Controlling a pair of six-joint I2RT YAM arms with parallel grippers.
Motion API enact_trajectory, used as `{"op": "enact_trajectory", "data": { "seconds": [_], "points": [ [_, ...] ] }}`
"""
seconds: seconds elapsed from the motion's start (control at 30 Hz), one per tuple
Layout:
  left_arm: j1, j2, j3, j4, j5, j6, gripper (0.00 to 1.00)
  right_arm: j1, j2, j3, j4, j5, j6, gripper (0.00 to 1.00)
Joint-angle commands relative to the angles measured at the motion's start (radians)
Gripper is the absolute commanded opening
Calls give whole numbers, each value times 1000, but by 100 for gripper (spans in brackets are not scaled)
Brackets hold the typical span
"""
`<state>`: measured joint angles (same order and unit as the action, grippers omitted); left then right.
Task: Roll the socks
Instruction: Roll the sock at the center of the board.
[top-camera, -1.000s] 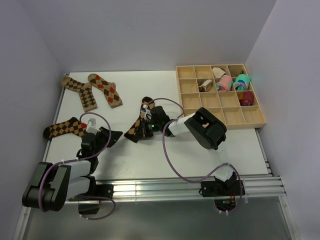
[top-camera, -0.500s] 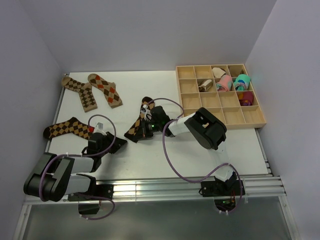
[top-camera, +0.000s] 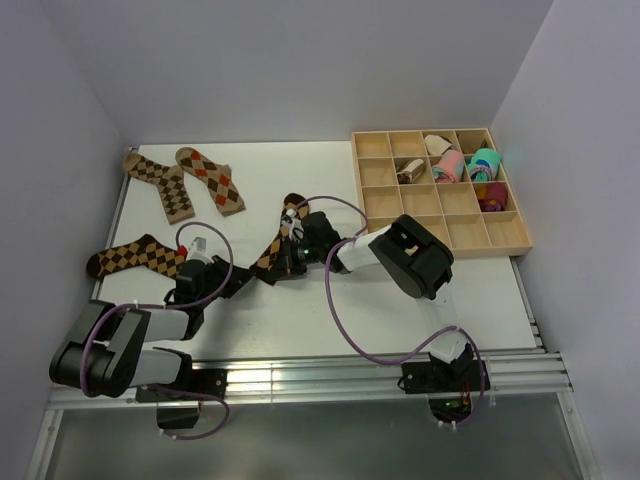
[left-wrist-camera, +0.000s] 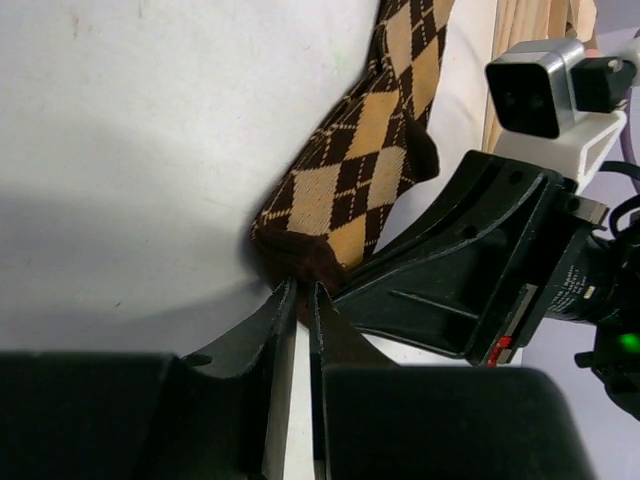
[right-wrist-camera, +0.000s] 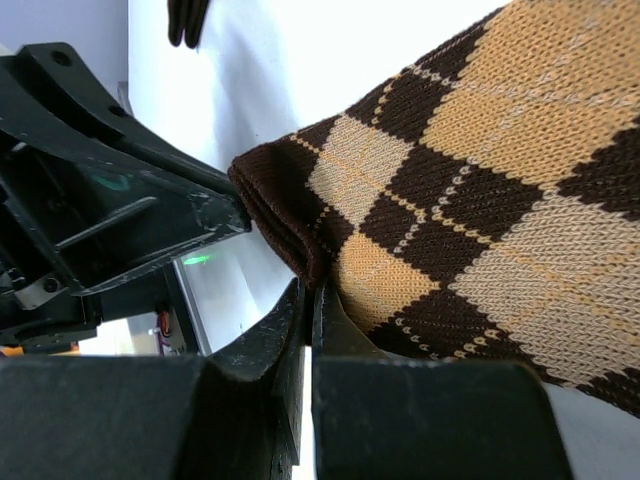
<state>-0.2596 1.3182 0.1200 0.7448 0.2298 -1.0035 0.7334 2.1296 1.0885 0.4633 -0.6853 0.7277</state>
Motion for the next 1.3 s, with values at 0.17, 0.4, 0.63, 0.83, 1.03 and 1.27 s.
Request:
{"op": "enact_trajectory", "data": {
  "seconds": [0.17, 0.4, 0.63, 0.83, 1.03, 1.27],
  "points": [
    [-4, 84, 38, 155, 25, 2, 14, -22, 13, -7, -32, 30, -17, 0],
    [-4, 197, 21, 321, 62, -37, 14, -23, 16, -10, -35, 27, -16, 0],
    [-4, 199, 0, 393, 54, -37, 16, -25, 23, -10, -34, 24, -10, 0],
    [-4, 282, 15, 459, 74, -52, 16, -25, 24, -7, -35, 21, -5, 0],
    [-4, 424, 13, 606, 101, -89, 16, -26, 30, -2, -45, 18, -7, 0],
    [-3, 486, 15, 654, 91, -95, 16, -26, 12, -4, -109, 33, -42, 0]
  ]
}}
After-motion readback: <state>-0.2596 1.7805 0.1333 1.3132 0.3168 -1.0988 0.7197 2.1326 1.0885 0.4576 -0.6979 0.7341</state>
